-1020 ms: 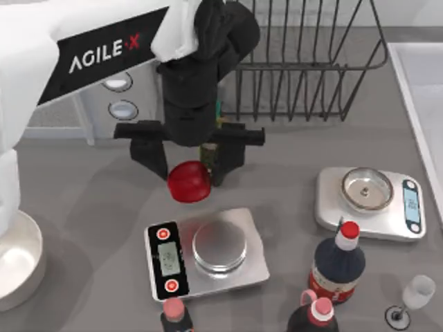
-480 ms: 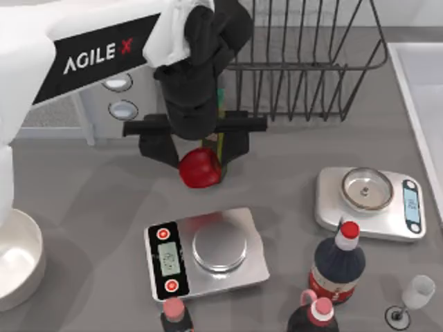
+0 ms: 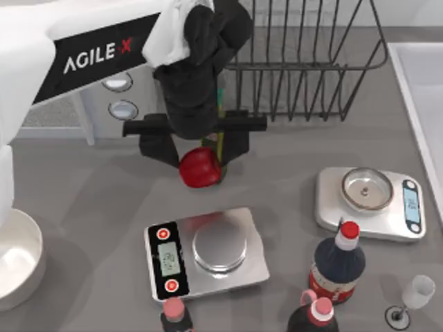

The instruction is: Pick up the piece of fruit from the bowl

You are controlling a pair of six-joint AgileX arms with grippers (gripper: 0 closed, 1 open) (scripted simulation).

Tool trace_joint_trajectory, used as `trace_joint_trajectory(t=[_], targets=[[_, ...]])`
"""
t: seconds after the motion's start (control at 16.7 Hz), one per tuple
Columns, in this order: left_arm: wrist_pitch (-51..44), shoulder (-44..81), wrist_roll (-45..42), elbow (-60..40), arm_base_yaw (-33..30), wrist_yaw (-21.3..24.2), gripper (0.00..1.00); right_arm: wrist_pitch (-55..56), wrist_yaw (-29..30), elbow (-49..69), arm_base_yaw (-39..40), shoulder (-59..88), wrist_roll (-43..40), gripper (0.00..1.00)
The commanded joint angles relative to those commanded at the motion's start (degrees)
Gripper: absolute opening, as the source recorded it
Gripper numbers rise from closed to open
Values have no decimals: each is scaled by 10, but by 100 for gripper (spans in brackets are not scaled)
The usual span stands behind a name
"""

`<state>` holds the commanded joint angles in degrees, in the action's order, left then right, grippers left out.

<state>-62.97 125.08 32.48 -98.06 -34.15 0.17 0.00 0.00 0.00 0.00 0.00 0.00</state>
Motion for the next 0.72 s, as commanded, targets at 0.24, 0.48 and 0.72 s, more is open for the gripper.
trace_joint_trajectory(t=[0.24, 0.48, 0.72], targets=[[0, 0, 0, 0, 0, 0, 83, 0, 0, 0, 0, 0, 0, 100], [0, 0, 0, 0, 0, 0, 100, 0, 0, 0, 0, 0, 0, 100], [0, 0, 0, 0, 0, 0, 100, 0, 0, 0, 0, 0, 0, 100]])
